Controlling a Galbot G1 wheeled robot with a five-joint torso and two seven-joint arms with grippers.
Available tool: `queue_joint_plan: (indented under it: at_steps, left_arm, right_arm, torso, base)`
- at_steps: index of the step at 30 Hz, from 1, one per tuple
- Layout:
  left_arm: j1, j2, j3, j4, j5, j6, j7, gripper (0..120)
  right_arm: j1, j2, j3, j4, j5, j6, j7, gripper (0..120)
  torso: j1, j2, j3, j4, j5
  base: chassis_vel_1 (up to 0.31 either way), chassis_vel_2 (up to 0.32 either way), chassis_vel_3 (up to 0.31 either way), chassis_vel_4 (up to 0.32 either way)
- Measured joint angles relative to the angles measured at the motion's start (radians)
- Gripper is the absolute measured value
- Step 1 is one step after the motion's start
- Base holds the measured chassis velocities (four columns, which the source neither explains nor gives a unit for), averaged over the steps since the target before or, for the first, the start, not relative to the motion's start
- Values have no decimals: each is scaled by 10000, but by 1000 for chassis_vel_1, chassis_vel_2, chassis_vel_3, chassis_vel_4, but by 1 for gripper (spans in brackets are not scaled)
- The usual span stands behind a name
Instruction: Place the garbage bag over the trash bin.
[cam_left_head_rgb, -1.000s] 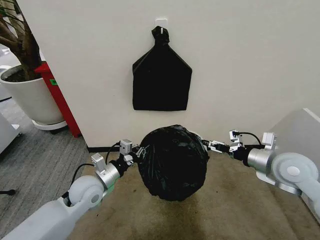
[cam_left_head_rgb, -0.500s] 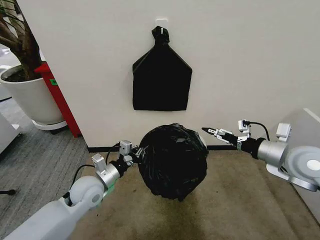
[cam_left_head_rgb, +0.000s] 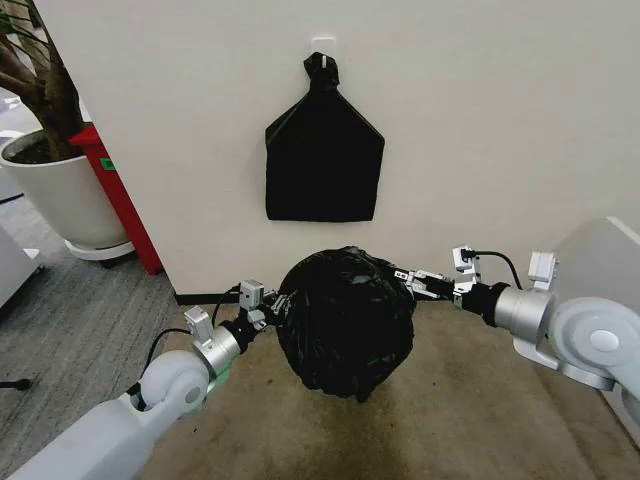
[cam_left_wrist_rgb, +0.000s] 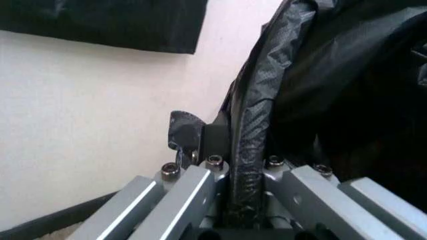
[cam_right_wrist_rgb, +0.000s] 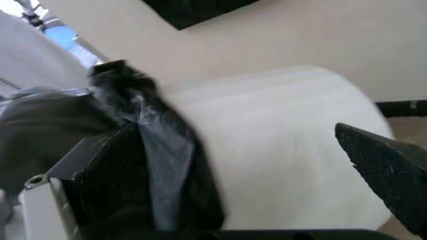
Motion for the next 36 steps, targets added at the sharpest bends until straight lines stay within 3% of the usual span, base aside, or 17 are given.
queue_joint_plan:
  at_steps: [13, 22, 36]
  left_arm:
    - [256, 231, -52, -537, 77, -31, 303, 0]
    - [420, 259, -62, -831, 92, -26, 394, 0]
    - [301, -22, -154, -521, -1047, 309, -644, 0]
  right_arm:
    - [296, 40, -219, -1535, -720, 14, -530, 100]
    - [877, 145, -997, -2684, -1506, 306, -1538, 100]
    - [487, -104, -405, -1987, -907, 509, -1443, 100]
  torso:
    - [0, 0, 0, 0, 1]
    - [0, 0, 0, 1, 0]
    - [0, 0, 0, 0, -1]
  base:
    - [0, 0, 0, 0]
    - [0, 0, 0, 0]
    - [0, 0, 0, 0]
